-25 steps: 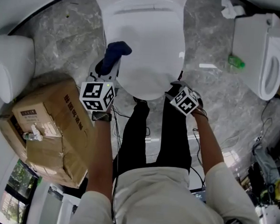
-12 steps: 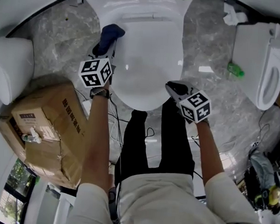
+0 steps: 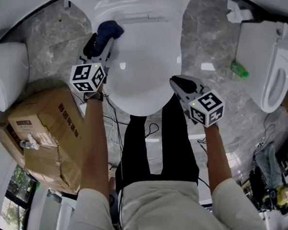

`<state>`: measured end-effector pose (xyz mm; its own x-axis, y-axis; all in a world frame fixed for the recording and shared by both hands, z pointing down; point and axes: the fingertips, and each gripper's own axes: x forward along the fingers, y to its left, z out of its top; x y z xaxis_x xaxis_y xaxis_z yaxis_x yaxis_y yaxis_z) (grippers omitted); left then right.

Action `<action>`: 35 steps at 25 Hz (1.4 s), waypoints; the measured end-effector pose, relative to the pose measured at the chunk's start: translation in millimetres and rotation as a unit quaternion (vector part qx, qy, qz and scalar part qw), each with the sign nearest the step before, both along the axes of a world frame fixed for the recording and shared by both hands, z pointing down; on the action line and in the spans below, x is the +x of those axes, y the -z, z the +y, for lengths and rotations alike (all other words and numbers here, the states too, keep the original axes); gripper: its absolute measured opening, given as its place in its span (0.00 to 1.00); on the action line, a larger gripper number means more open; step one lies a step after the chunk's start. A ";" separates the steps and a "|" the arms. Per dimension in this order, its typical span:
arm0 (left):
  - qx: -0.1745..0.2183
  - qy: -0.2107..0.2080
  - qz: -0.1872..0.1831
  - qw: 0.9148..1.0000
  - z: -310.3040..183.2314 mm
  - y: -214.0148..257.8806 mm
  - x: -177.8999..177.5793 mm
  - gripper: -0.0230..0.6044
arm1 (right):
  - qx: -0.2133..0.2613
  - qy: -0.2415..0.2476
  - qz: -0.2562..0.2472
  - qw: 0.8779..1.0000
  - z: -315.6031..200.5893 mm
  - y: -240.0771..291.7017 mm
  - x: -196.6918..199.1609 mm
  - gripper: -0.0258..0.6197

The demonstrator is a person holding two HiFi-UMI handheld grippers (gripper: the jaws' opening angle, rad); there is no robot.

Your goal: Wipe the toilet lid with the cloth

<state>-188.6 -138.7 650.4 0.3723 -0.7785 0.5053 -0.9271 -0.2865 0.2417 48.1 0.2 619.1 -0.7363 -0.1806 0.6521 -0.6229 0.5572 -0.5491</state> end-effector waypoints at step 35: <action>0.000 -0.025 -0.101 0.995 -17.2 -18.2 120.5 0.19 | 0.045 -0.105 0.005 0.993 -37.1 18.3 78.5 0.12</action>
<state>-68.0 -155.9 668.6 0.3007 -0.7616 0.5741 -0.9417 -0.3325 0.0522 126.6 -37.0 600.8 -0.6700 -0.3869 0.6335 -0.7356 0.4606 -0.4967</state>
